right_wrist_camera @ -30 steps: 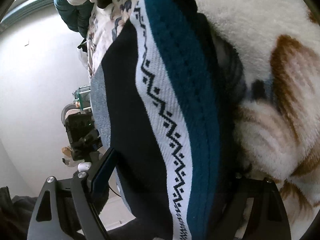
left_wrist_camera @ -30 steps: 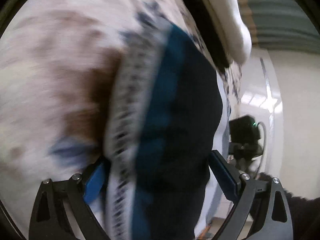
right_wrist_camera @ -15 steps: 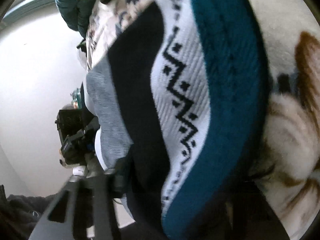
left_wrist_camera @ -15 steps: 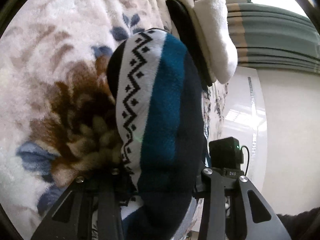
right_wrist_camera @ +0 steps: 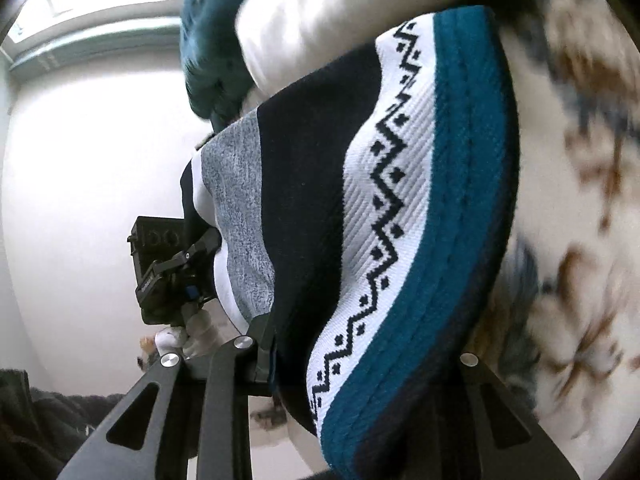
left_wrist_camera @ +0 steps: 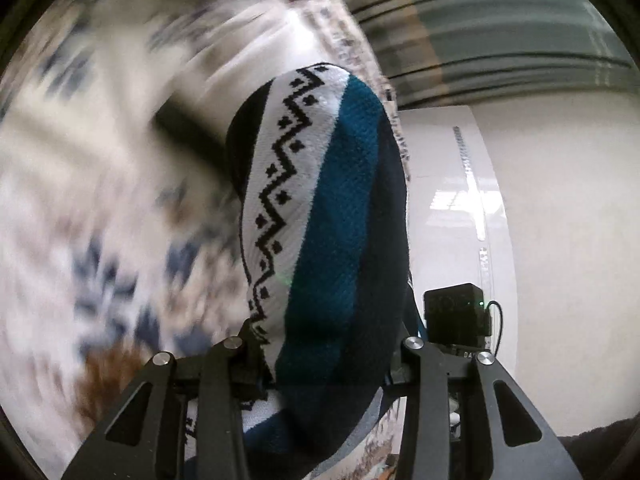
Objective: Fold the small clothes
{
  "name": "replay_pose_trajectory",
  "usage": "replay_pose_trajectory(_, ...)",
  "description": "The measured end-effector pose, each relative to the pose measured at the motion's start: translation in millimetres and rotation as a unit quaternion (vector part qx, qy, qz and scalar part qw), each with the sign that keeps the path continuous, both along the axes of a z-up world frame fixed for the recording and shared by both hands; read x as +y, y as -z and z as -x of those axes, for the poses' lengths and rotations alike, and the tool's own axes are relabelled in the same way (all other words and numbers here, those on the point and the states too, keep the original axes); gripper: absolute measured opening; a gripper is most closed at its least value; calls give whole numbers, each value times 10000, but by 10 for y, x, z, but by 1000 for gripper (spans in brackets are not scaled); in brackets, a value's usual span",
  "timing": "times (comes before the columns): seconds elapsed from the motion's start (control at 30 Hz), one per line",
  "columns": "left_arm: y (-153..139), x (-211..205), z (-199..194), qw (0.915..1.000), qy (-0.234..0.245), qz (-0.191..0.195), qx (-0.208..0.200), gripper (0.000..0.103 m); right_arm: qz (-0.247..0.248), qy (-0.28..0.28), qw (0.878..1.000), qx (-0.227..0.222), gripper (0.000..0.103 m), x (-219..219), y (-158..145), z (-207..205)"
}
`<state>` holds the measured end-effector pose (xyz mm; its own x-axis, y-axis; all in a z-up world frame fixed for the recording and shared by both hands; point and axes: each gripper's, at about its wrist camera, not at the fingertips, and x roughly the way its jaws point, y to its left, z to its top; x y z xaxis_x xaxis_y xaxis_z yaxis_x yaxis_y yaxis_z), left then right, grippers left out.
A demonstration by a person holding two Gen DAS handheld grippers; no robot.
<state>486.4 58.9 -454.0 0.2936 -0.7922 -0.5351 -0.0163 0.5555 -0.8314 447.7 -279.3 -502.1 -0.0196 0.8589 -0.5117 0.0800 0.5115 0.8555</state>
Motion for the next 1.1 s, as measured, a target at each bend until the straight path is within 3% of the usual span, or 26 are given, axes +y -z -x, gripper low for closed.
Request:
replay_pose_trajectory(0.17,-334,-127,-1051,9982,309,-254,-442,36,245,346,9985,-353,30,-163,-484,-861)
replay_pose_trajectory(0.3,-281,-211,-2031,9962,486,-532,-494,37,434,604,9962,-450,30,-211,-587,-1668)
replay_pose_trajectory(0.33,-230,-228,-2215,9953,500,-692,-448,39,505,655,9957,-413,30,-216,-553,-1834)
replay_pose_trajectory(0.4,-90,-308,-2552,9859,592,-1519,-388,40,787,732,9937,-309,30,-207,-430,-2188)
replay_pose_trajectory(0.5,69,-350,-2633,9709,825,-2194,-489,40,1287,814,9882,-136,30,-200,-259,-2561)
replay_pose_trajectory(0.6,51,-333,-2664,9715,720,-2196,-522,44,1459,842,9857,-38,31,-212,-237,-2704)
replay_pose_trajectory(0.7,-29,-238,-2604,9675,469,-2418,-575,59,1856,734,9799,-62,44,-200,-348,-2623)
replay_pose_trajectory(0.73,-83,-205,-2550,9625,340,-2603,-683,69,2024,741,9764,-93,50,-159,-389,-2588)
replay_pose_trajectory(0.77,-131,-163,-2495,9553,223,-2847,-766,76,2275,802,9704,-136,63,-128,-488,-2575)
replay_pose_trajectory(0.8,-202,-181,-2422,9371,78,-3383,-854,90,2521,904,9633,-188,77,-155,-556,-2553)
replay_pose_trajectory(0.83,-225,-209,-2373,9248,1,-3694,-913,100,2962,1036,9491,-262,83,-159,-668,-2498)
replay_pose_trajectory(0.9,-265,-211,-2263,9112,-183,-3996,-983,103,3988,1252,9072,-481,101,-166,-831,-2364)
replay_pose_trajectory(0.97,-308,-245,-2122,9059,-346,-4099,-1005,103,4585,1328,8769,-565,103,-114,-920,-2194)
replay_pose_trajectory(1.03,-369,-307,-1945,8947,-430,-4327,-1019,103,5024,1368,8517,-595,103,-32,-958,-1983)
replay_pose_trajectory(1.07,-401,-368,-1847,8861,-404,-4498,-1041,103,5128,1352,8451,-676,103,41,-977,-1923)
replay_pose_trajectory(1.1,-436,-412,-1745,8843,-357,-4538,-1035,103,5190,1352,8405,-769,103,84,-1012,-1811)
